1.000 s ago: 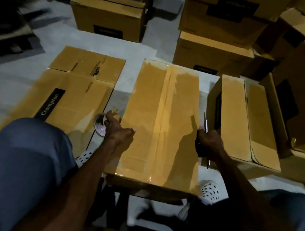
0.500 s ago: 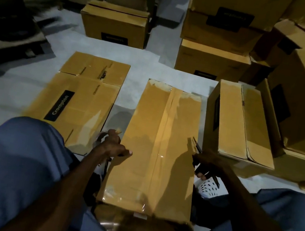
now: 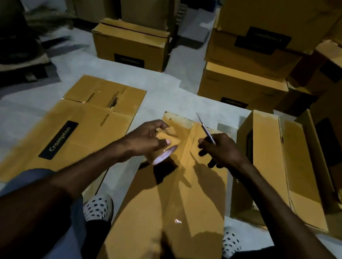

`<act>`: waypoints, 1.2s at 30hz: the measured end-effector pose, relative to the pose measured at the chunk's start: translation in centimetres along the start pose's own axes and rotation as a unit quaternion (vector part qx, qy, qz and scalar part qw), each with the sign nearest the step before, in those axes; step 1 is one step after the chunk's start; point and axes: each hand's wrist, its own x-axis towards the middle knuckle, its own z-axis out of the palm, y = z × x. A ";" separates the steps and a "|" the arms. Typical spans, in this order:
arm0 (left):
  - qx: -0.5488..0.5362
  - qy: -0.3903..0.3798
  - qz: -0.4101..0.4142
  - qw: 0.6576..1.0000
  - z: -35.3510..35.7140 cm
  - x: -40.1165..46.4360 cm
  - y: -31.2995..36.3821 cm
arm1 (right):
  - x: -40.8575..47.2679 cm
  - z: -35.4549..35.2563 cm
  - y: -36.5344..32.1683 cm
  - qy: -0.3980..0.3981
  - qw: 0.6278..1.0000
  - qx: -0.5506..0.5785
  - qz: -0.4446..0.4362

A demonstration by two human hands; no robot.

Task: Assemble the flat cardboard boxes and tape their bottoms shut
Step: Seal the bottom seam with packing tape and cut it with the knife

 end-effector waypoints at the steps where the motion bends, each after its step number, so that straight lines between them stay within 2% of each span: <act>1: -0.009 -0.012 0.008 1.000 0.2 0.5 0.2 | 0.1 -0.1 -0.4 0.010 0.999 0.022 -0.021; 5: -0.023 -0.037 0.064 0.997 1.6 2.6 1.2 | 0.5 -0.7 -2.2 -0.003 0.987 0.140 -0.072; 9: -0.020 -0.065 0.099 0.993 2.4 3.8 1.2 | 1.5 -0.5 -1.8 0.024 0.987 0.141 -0.067; 15: -0.032 -0.072 0.042 0.996 3.1 4.8 1.1 | 3.0 -0.5 -1.3 0.067 0.980 0.186 -0.032; 18: -0.068 -0.085 -0.013 0.994 2.9 4.9 1.4 | 3.2 -0.3 -1.3 0.065 0.980 0.182 -0.041; 24: -0.122 -0.063 -0.053 0.989 3.6 4.7 1.5 | 3.5 -0.5 -1.3 0.087 0.979 0.174 -0.056; 29: -0.141 -0.087 0.017 0.986 3.5 4.6 1.9 | 3.4 -0.8 -1.2 0.095 0.980 0.170 -0.049; 33: -0.065 -0.072 0.057 0.994 3.0 5.2 1.5 | 2.9 -1.8 -1.8 0.102 0.973 0.204 -0.029; 36: 0.119 0.043 0.059 0.990 2.3 5.8 0.6 | 2.7 -2.5 -2.1 0.108 0.963 0.245 0.004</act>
